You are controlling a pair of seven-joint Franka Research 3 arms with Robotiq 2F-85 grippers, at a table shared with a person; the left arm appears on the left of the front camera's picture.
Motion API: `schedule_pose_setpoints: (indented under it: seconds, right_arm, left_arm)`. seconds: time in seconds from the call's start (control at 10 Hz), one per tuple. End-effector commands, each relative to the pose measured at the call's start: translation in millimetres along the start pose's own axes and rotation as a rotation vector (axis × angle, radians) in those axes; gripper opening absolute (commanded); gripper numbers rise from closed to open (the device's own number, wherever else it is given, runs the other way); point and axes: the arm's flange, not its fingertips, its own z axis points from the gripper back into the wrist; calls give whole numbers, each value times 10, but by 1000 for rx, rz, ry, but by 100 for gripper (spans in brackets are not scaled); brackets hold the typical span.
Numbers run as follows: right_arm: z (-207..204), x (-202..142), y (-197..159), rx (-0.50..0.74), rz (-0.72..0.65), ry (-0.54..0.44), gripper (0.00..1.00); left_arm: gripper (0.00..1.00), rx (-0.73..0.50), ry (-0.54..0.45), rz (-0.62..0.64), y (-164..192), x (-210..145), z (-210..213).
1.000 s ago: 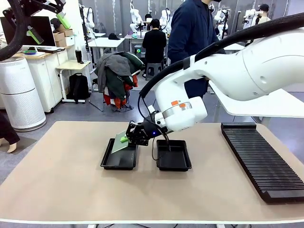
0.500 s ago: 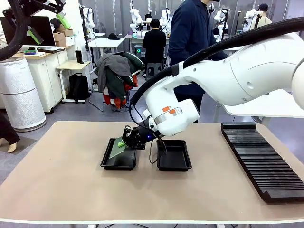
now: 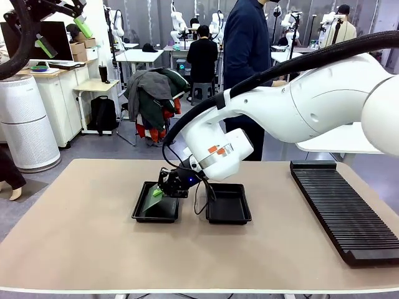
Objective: Inspect and transfer BCBs to ESD trays.
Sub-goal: Pick up the Blank PCB from the PCB Rack and place it in the left ESD tray.
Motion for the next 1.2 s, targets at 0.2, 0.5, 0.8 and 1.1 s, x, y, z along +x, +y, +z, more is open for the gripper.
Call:
schedule_pose_setpoints:
  seconds: [0.2, 0.5, 0.8, 1.1]
  right_arm:
    - [-84, 97, 39, -40, -54, 11, 3]
    - [-61, 40, -25, -23, -32, 12, 3]
    - [-61, 40, -25, -23, -32, 12, 3]
    - [-62, 49, -6, -32, -47, 16, 3]
  left_arm:
    - [100, -1, 2, -5, 21, -6, -5]
    - [100, -1, 2, -5, 21, -6, -5]
    - [100, -1, 2, -5, 21, -6, -5]
    - [100, -1, 2, -5, 21, -6, -5]
